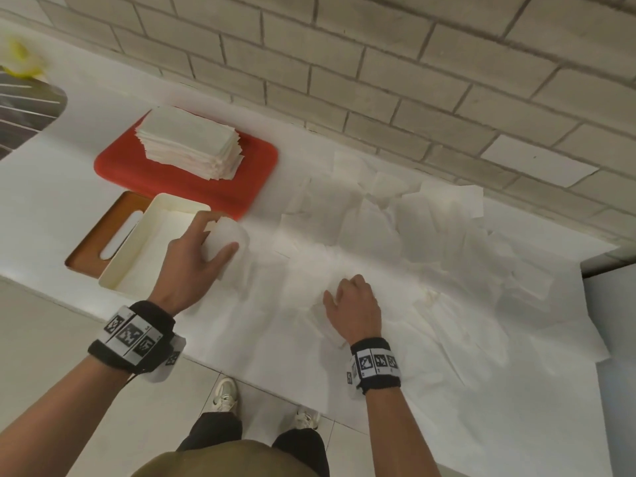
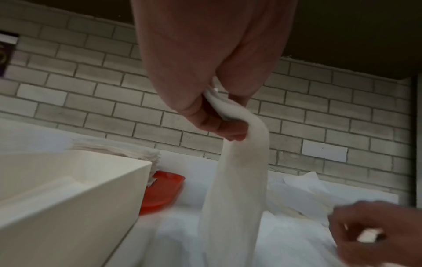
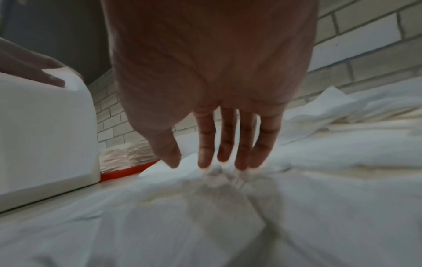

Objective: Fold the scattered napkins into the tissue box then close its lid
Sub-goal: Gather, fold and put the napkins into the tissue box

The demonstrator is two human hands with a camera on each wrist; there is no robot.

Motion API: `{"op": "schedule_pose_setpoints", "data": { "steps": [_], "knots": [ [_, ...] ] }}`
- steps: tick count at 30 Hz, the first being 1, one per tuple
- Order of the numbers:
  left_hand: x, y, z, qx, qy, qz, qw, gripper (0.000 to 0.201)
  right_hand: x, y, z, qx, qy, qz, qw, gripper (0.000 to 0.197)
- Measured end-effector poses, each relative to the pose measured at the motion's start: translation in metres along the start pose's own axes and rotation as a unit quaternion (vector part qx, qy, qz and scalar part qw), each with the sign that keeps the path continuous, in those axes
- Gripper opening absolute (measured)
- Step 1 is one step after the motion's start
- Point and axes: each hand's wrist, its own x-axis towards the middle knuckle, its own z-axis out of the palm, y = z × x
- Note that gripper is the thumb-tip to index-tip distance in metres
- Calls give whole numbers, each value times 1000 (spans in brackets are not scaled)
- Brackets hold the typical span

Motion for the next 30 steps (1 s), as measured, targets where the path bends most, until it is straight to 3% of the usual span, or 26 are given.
{"op": "schedule_pose_setpoints", "data": {
  "steps": [3,5,7,11,15,17,19,22,24,27,30],
  "knots": [
    [-2,2,-3,-4,-8,42,999,56,5,-6,-17,2,36,-125,992,32],
    [-1,1,-4,23,-6,62,998,45,14,-24,-19,47,5,-215,975,41],
    [5,-1,-5,53,-3,82,995,25,31,-45,-12,55,-32,-243,968,50],
    [13,-5,-10,75,-8,94,993,14,63,-71,12,-64,-150,-217,962,81],
    [15,-7,-24,91,-19,85,992,17,72,-75,10,-72,-178,-214,958,65],
    [16,-9,-33,90,-28,83,992,18,64,-71,-9,47,-185,-198,961,46],
    [17,-10,-38,86,-41,85,992,16,51,-71,-39,232,-179,-173,940,23],
    [13,1,-44,15,-103,48,993,47,27,-95,-89,389,-170,-169,890,18],
    [10,9,-45,-57,-134,54,988,58,19,-123,-107,429,-171,-158,873,23],
    [14,17,-51,-85,-143,94,982,58,20,-159,-105,430,-144,-159,877,34],
    [21,18,-65,3,-102,114,988,25,22,-179,-94,426,-124,-152,883,39]
  ]
}}
